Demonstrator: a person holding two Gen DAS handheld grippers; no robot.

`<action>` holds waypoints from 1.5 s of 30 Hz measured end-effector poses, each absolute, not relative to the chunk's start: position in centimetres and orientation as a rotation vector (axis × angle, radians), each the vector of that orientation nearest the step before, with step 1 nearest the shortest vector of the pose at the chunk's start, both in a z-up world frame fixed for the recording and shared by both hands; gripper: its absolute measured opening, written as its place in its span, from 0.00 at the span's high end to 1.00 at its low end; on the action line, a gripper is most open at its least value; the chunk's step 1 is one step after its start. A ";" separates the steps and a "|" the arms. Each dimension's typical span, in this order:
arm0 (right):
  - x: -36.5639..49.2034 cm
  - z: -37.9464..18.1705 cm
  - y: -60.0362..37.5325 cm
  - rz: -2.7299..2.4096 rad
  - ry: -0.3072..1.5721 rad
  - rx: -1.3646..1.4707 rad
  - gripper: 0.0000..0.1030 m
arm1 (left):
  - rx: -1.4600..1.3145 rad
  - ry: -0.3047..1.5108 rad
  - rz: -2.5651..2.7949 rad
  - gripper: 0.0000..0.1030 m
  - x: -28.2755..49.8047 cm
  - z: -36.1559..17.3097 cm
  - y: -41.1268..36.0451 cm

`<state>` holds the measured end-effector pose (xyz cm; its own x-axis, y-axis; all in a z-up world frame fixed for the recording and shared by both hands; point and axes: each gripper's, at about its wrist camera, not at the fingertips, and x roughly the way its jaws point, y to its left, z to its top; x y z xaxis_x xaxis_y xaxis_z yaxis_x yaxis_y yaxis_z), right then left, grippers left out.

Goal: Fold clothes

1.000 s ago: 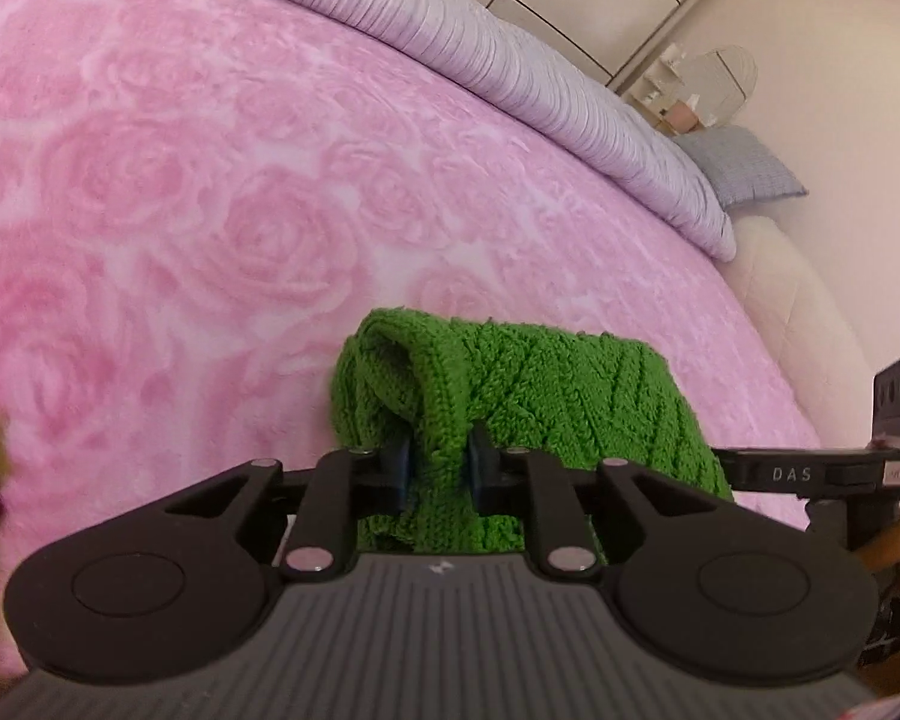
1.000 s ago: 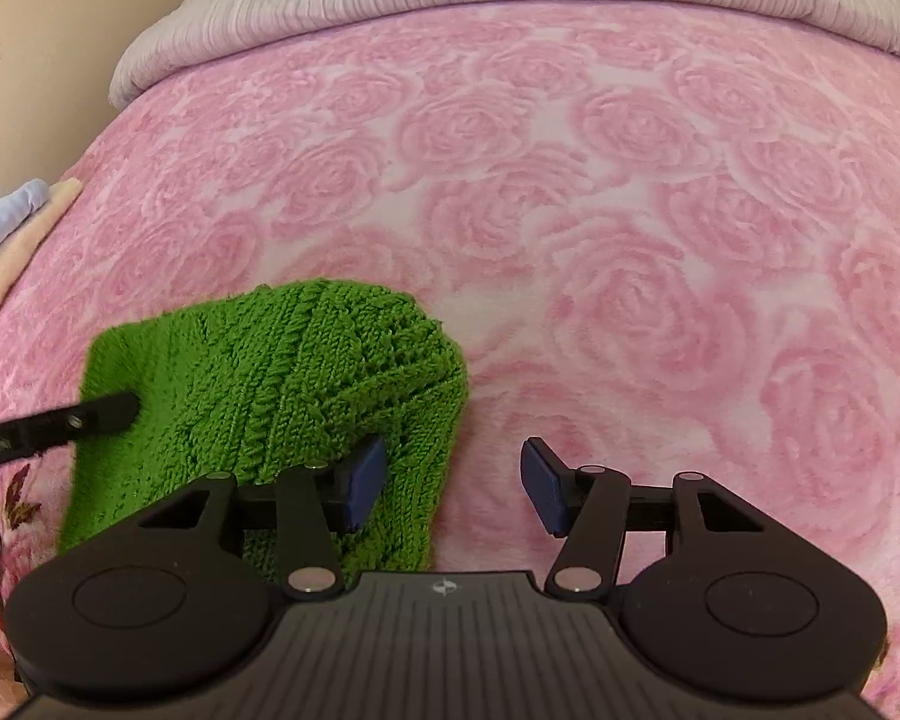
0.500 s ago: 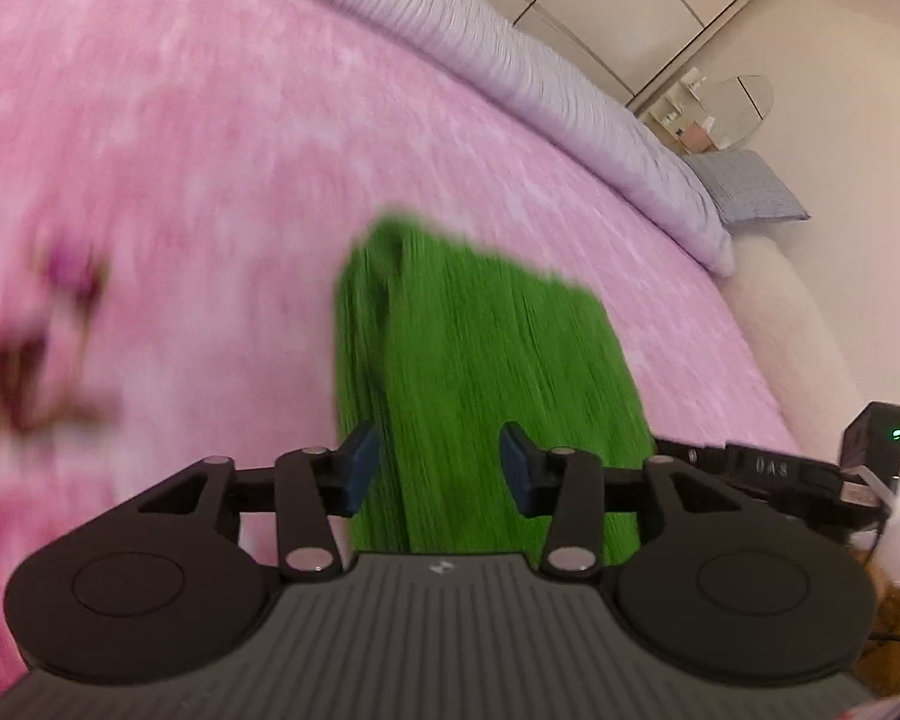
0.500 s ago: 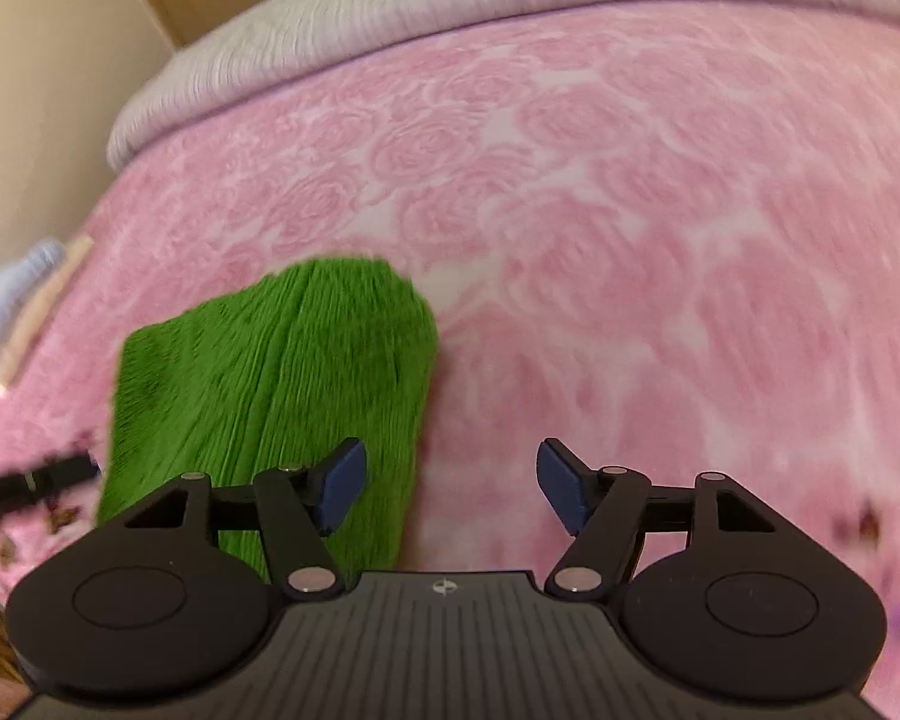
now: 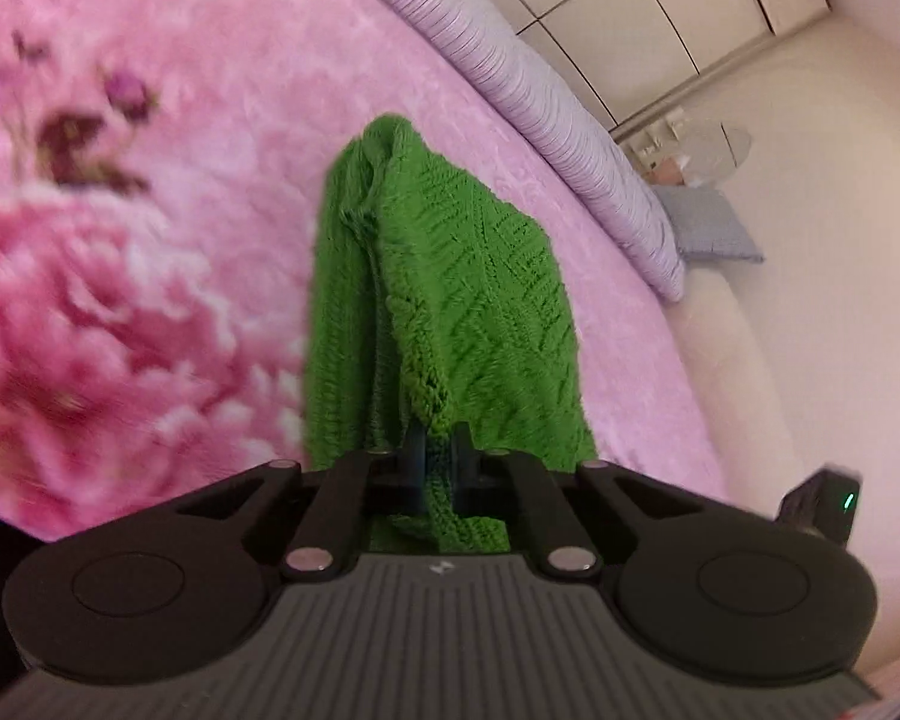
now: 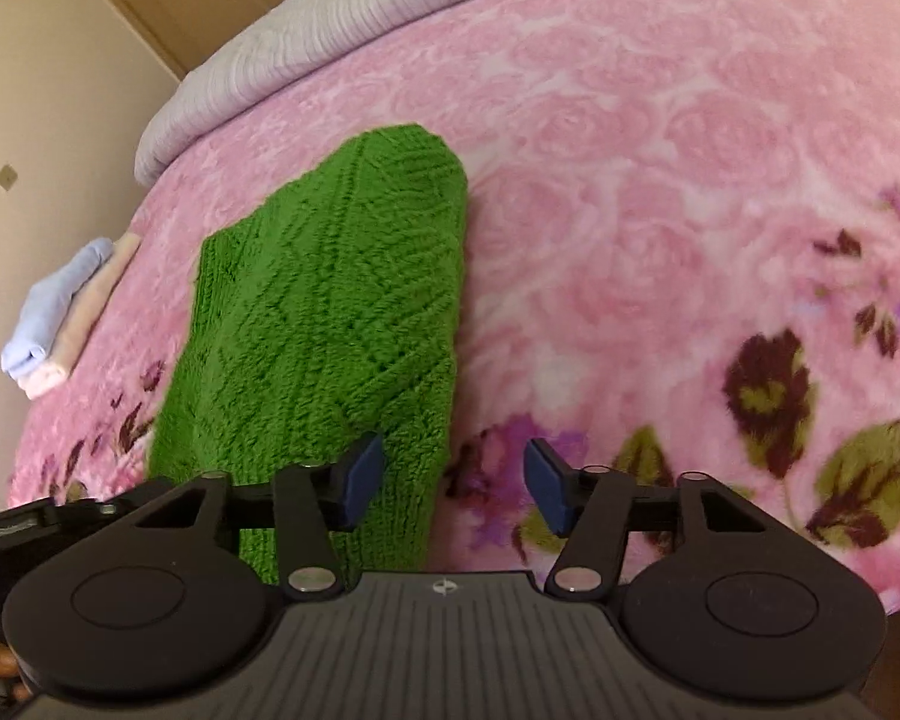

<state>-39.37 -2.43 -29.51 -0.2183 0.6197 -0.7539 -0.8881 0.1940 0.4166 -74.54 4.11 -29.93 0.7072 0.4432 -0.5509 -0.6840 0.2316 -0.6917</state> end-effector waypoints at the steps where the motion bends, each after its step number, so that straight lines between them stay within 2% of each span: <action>1: -39.7 -29.5 -2.3 1.433 1.087 -0.346 0.45 | -1.082 0.273 0.798 0.96 -74.7 -30.3 4.0; 6: -42.5 -31.0 -1.6 1.461 1.054 -0.431 0.47 | -1.084 0.316 0.848 0.94 -74.2 -32.5 3.8; 9: -42.6 -30.5 -1.6 1.424 1.000 -0.462 0.46 | -1.045 0.355 0.871 0.84 -74.2 -31.3 3.7; 15: -41.9 -27.4 -3.0 1.381 0.909 -0.432 0.46 | -0.863 0.383 0.849 0.86 -73.6 -26.9 1.9; 19: -44.4 -25.1 -3.2 1.542 0.838 -0.381 0.46 | -0.807 0.399 0.807 0.86 -71.0 -26.5 3.1; 20: -45.3 -25.1 -2.9 1.573 0.828 -0.389 0.49 | -0.797 0.420 0.805 0.86 -70.3 -26.7 3.2; 21: -45.9 -25.5 -2.6 1.594 0.835 -0.411 0.64 | -0.793 0.450 0.809 0.86 -69.7 -27.3 3.4; 22: -46.4 -26.1 -2.2 1.612 0.846 -0.436 0.85 | -0.790 0.481 0.812 0.86 -69.1 -27.9 3.5; 23: -46.9 -26.9 -1.9 1.599 0.855 -0.465 0.88 | -0.787 0.512 0.815 0.85 -68.5 -28.5 3.6; 24: -47.2 -27.9 -1.6 1.577 0.850 -0.505 0.98 | -0.782 0.536 0.819 0.83 -68.0 -29.1 3.6; 25: -47.5 -29.0 -1.3 1.561 0.839 -0.551 1.00 | -0.772 0.535 0.826 0.83 -67.8 -29.4 3.6; 27: -46.6 -30.0 -1.0 1.571 0.858 -0.523 1.00 | -0.773 0.549 0.837 0.83 -67.5 -29.1 3.6; 32: -45.5 -28.6 -1.7 1.561 0.931 -0.467 1.00 | -0.722 0.601 0.867 0.85 -66.8 -26.9 2.9; 36: -45.4 -27.3 -3.9 1.551 0.922 -0.437 0.81 | -0.675 0.644 0.885 0.78 -65.9 -26.6 2.0; 38: -45.7 -27.6 -4.5 1.531 0.918 -0.466 0.76 | -0.668 0.674 0.894 0.75 -65.4 -27.2 1.7; 40: -45.9 -28.7 -4.5 1.511 0.927 -0.499 0.65 | -0.657 0.677 0.922 0.72 -65.1 -28.1 1.4; 42: -45.7 -29.6 -4.3 1.515 0.933 -0.494 0.64 | -0.635 0.686 0.940 0.71 -64.8 -28.0 1.1; 45: -45.3 -29.9 -4.1 1.486 0.946 -0.494 0.52 | -0.617 0.705 0.958 0.71 -64.4 -27.7 0.9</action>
